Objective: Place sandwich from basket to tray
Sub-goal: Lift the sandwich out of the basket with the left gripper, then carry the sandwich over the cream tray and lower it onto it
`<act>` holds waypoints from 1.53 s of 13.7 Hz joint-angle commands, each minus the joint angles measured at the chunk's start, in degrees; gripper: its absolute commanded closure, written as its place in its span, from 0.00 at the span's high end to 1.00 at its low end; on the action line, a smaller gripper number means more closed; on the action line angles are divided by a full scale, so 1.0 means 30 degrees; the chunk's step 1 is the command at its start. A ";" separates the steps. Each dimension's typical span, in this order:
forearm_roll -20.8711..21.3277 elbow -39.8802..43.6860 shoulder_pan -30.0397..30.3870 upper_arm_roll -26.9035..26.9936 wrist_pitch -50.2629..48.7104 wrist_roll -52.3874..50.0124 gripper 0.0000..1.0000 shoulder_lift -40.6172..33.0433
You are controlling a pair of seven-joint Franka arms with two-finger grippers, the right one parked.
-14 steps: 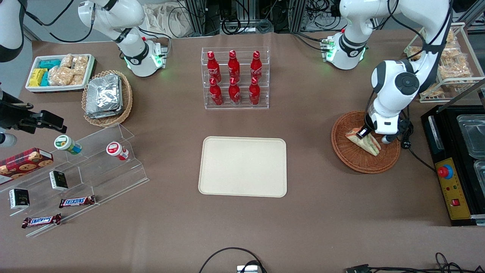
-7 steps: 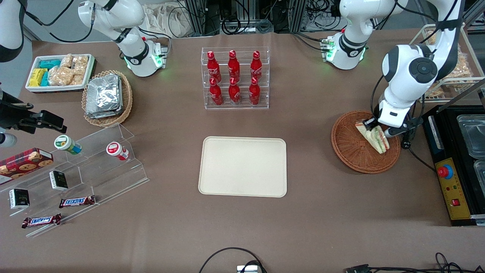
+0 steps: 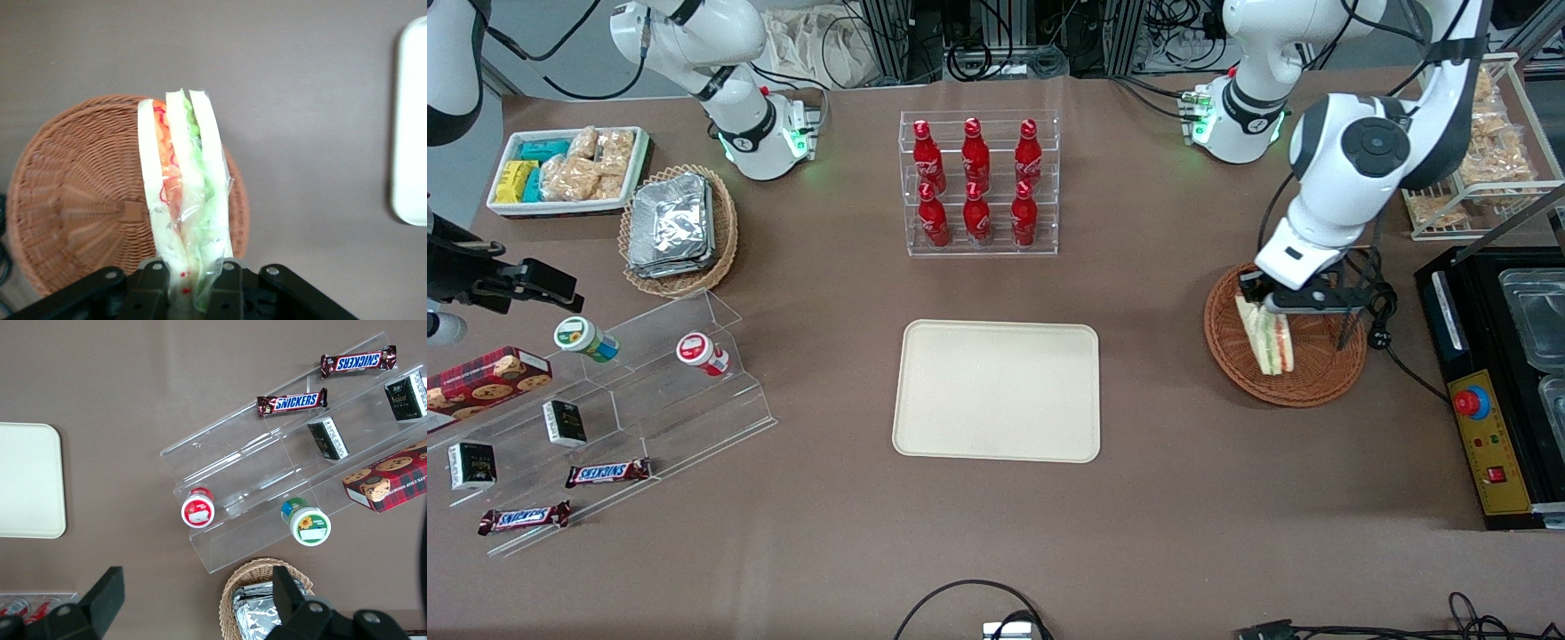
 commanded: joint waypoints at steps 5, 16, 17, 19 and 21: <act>-0.0456 0.2169 -0.3902 0.0151 -0.0236 0.1014 0.26 0.1703; -0.0428 0.9019 -0.6627 -0.0406 -0.0411 -0.3872 0.07 0.8408; -0.0339 0.9665 -0.6775 -0.0406 -0.0411 -0.4313 0.08 0.8995; -0.0309 1.0430 -0.7214 -0.0377 -0.0411 -0.4784 0.08 0.9818; -0.0309 1.1103 -0.7333 -0.0377 -0.0323 -0.4874 0.08 1.0783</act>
